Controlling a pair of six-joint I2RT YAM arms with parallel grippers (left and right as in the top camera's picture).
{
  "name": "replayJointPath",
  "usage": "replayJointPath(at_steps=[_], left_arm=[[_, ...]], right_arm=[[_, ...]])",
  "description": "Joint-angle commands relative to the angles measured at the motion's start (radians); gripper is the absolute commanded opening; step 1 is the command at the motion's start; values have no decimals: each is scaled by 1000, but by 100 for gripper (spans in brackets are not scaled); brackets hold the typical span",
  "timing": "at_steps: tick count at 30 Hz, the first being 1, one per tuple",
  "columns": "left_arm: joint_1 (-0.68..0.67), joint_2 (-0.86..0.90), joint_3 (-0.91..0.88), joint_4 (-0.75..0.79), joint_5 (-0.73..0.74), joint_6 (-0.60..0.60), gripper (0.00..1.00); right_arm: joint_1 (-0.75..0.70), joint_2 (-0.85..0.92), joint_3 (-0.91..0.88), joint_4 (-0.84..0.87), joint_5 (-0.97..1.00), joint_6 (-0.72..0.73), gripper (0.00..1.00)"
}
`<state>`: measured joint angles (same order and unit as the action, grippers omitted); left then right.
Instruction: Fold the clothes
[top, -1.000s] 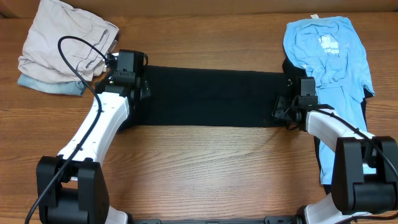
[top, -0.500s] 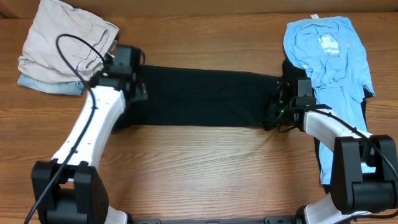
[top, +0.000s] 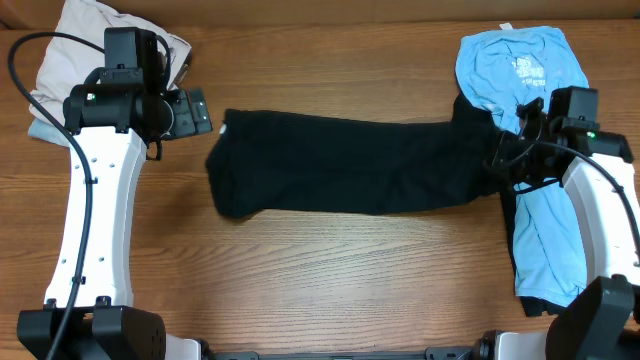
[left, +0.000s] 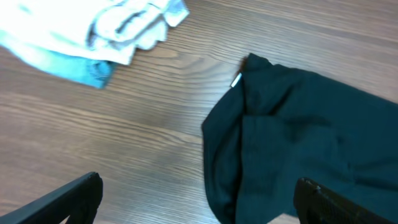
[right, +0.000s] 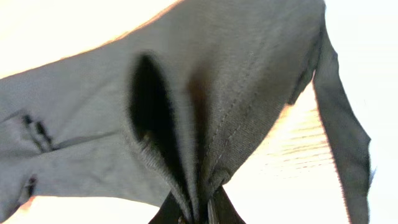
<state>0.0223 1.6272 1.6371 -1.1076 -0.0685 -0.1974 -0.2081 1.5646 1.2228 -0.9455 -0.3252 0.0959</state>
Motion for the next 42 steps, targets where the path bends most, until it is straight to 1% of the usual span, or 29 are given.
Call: replayJointPath(at_steps=[1,7,9,17,19,22,23,24,25,26,27,28,30,34,38,42], left_arm=[[4,4,10,-6,96,105,100],[7,4,10,-14,96,116,100],[7,4,10,-14,96,116,100],[7,7,10,-14,96,116,100],[7,13,10,-14,96,116,100],[7,26,10,-14,96,116,100],[7,32,10,-14,96,116,100],[7,37,9,-15,98,116,100],[7,44,8,-15,104,116,100],[7,50,8,-16,111,116,100],[7,65,8,-18,119,116,100],[7,73,8,-19,121,116,100],[7,93,7,-23,123,120,100],[8,150,2,-43,194,210,100],[7,236,1,-56,239,277,100],[7,343,1,-47,308,385,100]], right_arm=[[38,-6,24,13,2,-57,4],[179,-5,24,69,25,-58,4],[304,5,24,106,74,-29,4],[522,99,24,228,107,58,5],[563,134,24,264,98,66,13],[620,172,24,322,89,88,22],[637,178,24,344,77,88,31],[650,178,24,362,65,88,45],[661,178,26,376,58,88,56],[670,177,36,379,56,88,69],[674,177,71,353,58,88,89],[673,177,99,326,58,88,99],[663,175,156,267,59,87,100],[610,174,274,140,62,83,100],[558,174,295,98,62,82,100],[514,177,295,55,63,54,100]])
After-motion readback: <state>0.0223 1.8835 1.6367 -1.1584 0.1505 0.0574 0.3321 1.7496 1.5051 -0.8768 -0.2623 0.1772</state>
